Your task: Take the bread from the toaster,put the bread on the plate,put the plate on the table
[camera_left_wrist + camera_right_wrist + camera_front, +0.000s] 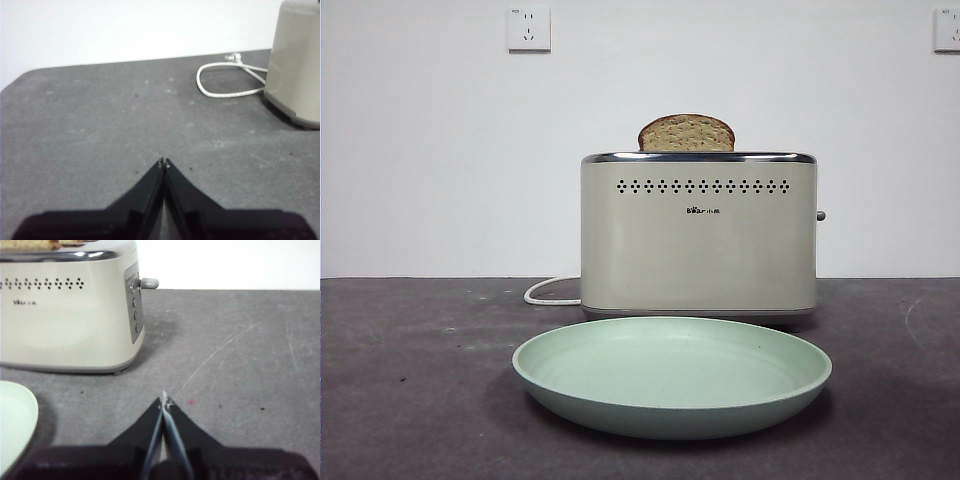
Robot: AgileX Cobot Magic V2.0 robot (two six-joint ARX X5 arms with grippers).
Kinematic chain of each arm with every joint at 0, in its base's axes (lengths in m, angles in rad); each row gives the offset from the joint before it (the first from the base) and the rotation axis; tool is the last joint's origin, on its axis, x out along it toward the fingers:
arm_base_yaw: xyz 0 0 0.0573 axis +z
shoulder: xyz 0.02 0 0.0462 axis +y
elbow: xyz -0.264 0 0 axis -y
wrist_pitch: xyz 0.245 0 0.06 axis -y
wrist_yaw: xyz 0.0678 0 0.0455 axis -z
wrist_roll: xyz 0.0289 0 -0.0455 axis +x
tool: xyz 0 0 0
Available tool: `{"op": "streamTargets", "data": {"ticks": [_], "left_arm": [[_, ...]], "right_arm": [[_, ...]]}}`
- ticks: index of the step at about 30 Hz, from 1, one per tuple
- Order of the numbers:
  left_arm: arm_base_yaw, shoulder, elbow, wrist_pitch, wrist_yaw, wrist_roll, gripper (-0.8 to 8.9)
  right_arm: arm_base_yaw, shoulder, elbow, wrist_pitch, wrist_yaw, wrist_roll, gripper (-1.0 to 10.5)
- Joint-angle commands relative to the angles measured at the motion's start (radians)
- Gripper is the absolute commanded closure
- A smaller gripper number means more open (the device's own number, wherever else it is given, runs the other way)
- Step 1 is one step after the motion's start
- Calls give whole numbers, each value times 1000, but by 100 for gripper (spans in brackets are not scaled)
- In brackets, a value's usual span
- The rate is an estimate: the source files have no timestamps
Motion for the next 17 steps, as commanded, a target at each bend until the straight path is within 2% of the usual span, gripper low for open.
{"op": "streamTargets", "data": {"ticks": [1,6,13,17], "left_arm": [[2,-2,-12,10,21,-60,817],[2,-2,8,8,35,-185,820],[2,8,128,-27,69,-222,820],[2,47,230,-78,74,-240,820]], "right_arm": [[0,-1,-16,9,-1,118,946],[0,-1,-4,16,-4,223,956],[1,53,108,11,-30,262,959],[2,144,204,8,-76,288,959]]}}
